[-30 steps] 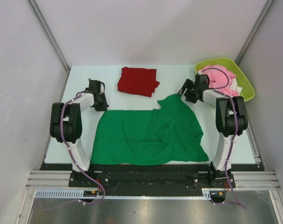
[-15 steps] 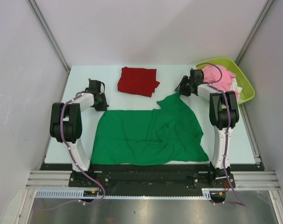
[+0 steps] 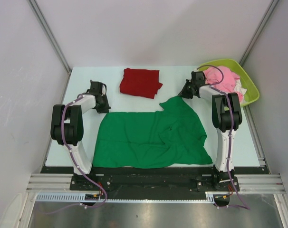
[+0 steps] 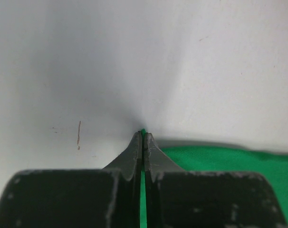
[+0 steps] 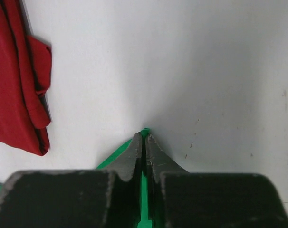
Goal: Fold and stack the t-shirts
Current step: Fold the tshirt
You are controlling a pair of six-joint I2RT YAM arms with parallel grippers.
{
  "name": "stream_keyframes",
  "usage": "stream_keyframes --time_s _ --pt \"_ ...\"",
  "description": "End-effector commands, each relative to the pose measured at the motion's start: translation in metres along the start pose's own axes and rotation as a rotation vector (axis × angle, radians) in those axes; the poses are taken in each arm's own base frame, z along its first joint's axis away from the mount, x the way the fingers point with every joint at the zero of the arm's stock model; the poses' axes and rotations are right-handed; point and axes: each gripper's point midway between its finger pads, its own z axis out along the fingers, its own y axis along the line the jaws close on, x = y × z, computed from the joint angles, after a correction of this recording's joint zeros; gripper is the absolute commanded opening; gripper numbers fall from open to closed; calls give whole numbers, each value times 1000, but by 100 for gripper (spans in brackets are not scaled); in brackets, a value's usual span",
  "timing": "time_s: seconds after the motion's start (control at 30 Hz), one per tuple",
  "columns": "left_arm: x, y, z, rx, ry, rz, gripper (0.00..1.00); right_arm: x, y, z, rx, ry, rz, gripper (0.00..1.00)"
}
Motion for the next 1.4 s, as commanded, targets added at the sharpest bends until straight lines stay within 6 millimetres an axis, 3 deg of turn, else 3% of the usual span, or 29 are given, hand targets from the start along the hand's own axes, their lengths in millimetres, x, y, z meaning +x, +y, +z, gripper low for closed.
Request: stream_keyframes --time_s 0.0,0.1,0.2,0.4,0.43,0.63,0.7,0.8,0.87,0.9,0.97,1.0,1.2,1.23,1.37 --pt "-4 3 -7 -3 -11 5 0 19 -16 7 60 58 -13 0" --pt "-9 2 -13 2 -30 -7 0 10 -11 1 57 35 -22 0" --pt "-16 -4 -25 25 -53 -10 0 -5 5 -19 30 -8 -35 0" --pt "-26 -7 -55 61 -99 -54 0 -36 32 -81 12 -124 -89 0" --pt "-26 -5 -58 63 -103 -65 0 -38 37 -99 3 -150 -94 0" --pt "-31 -9 -87 128 -183 -65 0 -34 50 -153 -11 -206 -116 0" --pt "-27 -12 -92 147 -185 -69 0 -38 58 -180 -16 -253 -135 0" --pt "-21 -9 -101 145 -192 -69 0 -28 58 -213 -9 -279 -141 0" --pt "-19 -9 -111 152 -217 -62 0 -16 49 -224 11 -281 -142 0" --pt "-13 -4 -110 133 -214 -65 0 -14 53 -245 0 -313 -145 0" --pt "-12 -5 -121 149 -242 -64 0 3 45 -256 9 -308 -142 0" --pt "-4 -3 -121 144 -230 -66 0 8 47 -274 -2 -329 -148 0" --pt "21 14 -144 97 -256 -71 0 59 18 -308 53 -311 -141 0" --pt "26 16 -146 91 -250 -70 0 63 20 -323 31 -340 -139 0" --pt "43 16 -159 116 -254 -87 0 88 12 -346 32 -352 -113 0"
